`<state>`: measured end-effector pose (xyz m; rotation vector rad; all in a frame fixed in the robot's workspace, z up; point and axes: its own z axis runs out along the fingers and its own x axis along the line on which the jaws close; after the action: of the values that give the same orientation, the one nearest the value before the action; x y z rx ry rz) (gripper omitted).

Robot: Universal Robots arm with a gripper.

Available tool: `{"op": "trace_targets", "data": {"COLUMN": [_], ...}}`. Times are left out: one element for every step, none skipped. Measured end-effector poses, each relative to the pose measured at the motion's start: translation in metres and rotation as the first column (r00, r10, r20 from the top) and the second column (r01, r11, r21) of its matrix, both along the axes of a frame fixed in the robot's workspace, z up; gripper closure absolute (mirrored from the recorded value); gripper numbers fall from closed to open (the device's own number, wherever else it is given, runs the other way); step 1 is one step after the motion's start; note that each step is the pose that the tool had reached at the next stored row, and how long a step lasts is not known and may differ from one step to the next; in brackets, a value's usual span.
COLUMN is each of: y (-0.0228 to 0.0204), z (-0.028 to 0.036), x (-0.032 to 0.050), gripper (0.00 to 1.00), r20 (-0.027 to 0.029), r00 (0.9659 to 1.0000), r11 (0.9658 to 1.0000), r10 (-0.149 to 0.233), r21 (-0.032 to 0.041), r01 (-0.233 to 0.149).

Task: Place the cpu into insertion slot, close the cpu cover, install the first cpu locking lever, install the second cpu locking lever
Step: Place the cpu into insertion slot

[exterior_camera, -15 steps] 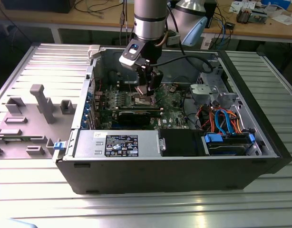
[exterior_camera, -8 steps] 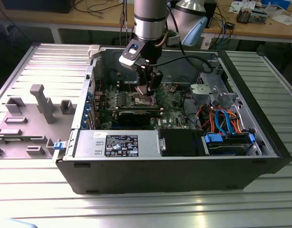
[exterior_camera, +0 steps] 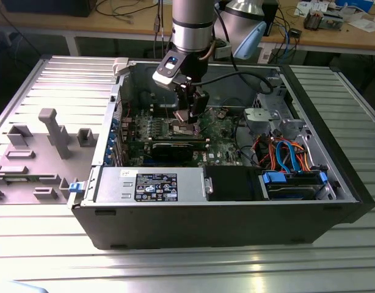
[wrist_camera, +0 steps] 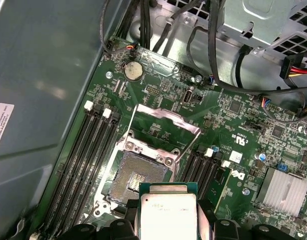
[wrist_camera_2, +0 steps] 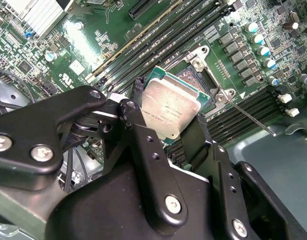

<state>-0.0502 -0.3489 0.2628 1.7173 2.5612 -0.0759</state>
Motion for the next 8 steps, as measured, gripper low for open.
{"op": "trace_targets", "data": {"y": [0.0,0.0,0.0,0.0,0.0,0.0,0.0,0.0], "z": [-0.0001,-0.0001,-0.0002,-0.0002,-0.0002,-0.0003,-0.0003,-0.0003], "x": [0.0,0.0,0.0,0.0,0.0,0.0,0.0,0.0], "gripper": [0.45,0.45,0.45,0.45,0.45,0.45,0.45,0.45], "r20": [0.0,0.0,0.0,0.0,0.0,0.0001,0.0,0.0], "r00": [1.0,1.0,1.0,1.0,1.0,1.0,0.9999,0.9999], "r11": [1.0,1.0,1.0,1.0,1.0,1.0,0.9999,0.9999], "r10": [-0.002,-0.004,-0.005,-0.007,-0.008,-0.01,-0.011,-0.012], "r21": [0.0,0.0001,0.0,0.0001,0.0,0.0001,0.0,0.0], "r01": [0.002,0.004,0.005,0.007,0.008,0.01,0.011,0.012]}}
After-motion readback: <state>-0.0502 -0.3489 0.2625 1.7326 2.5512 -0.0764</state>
